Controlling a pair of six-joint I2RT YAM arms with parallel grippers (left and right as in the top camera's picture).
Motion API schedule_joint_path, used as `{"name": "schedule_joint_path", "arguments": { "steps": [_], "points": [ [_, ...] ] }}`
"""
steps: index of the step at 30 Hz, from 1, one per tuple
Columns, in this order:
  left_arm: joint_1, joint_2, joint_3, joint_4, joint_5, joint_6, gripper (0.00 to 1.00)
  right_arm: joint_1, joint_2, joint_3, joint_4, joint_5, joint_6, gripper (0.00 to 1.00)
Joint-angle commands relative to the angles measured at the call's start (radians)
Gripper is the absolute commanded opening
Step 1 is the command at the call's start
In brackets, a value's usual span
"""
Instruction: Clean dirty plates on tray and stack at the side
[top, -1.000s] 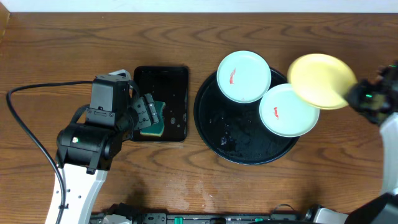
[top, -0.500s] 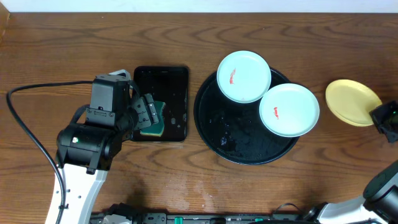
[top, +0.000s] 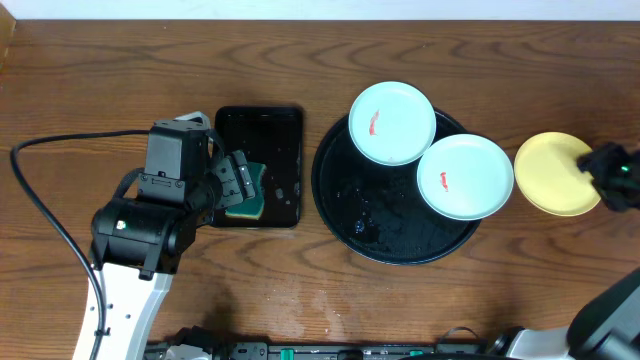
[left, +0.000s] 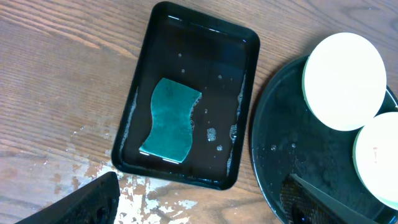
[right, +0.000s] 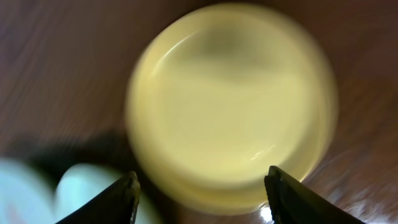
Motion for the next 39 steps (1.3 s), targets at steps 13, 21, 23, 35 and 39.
{"name": "schedule_joint_path", "arguments": {
  "steps": [13, 21, 23, 35, 39],
  "points": [
    [0.004, 0.000, 0.024, -0.002, 0.001, 0.006, 0.83, 0.464, 0.002, -0.177, -0.002, 0.473, 0.000, 0.39],
    [0.004, 0.000, 0.024, -0.002, 0.001, 0.006, 0.83, 0.466, 0.028, -0.229, 0.056, 0.495, 0.008, 0.02],
    [0.004, 0.000, 0.024, -0.002, 0.001, 0.006, 0.83, 0.467, 0.018, -0.229, 0.055, 0.493, -0.002, 0.01],
    [0.004, 0.000, 0.024, -0.002, 0.001, 0.006, 0.83, 0.470, -0.247, -0.230, -0.076, 0.044, -0.167, 0.01],
    [0.004, 0.000, 0.024, -0.002, 0.001, 0.006, 0.83, 0.514, -0.268, -0.234, -0.106, -0.067, -0.172, 0.01]
  ]
}}
